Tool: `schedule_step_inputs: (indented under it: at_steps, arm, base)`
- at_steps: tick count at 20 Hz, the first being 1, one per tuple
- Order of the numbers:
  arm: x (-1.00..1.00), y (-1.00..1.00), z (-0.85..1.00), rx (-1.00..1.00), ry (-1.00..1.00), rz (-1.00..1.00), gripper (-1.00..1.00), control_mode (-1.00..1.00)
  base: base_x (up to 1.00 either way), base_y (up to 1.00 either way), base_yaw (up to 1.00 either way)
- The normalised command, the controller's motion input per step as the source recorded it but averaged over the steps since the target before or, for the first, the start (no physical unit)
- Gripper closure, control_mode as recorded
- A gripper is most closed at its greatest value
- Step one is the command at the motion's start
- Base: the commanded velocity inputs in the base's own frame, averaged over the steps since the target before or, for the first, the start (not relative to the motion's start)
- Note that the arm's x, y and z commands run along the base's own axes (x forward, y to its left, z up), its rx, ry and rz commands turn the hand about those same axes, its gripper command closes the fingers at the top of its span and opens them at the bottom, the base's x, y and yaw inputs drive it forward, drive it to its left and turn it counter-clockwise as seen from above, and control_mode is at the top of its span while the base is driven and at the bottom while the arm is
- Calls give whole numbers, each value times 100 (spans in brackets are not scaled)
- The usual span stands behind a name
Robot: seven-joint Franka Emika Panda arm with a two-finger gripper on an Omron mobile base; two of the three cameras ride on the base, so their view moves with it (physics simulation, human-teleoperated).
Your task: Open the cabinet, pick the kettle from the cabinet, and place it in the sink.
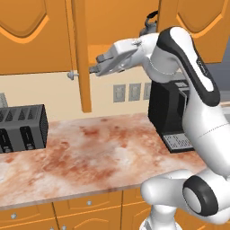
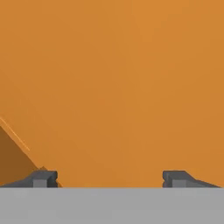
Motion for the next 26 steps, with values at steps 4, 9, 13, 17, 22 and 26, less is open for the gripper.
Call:
schedule_step_inputs:
  at_steps: [4, 9, 13, 17, 22, 26]
  arm:
    - [0, 12, -3, -10, 1, -8, -100, -100]
    - [0, -36, 0, -7, 0, -12, -100, -100]
    - [-1, -60, 0, 0, 0, -11, -100, -100]
    - [-1, -65, 0, 0, 0, -13, -100, -100]
    - [-2, -64, 2, -4, 0, -9, -100, -100]
    - [-11, -55, 2, -12, -2, -10, -100, -100]
  base:
    - [0, 0, 0]
    - [0, 0, 0]
    - [0, 0, 0]
    - [0, 0, 0]
    - [0, 0, 0]
    - [0, 0, 0]
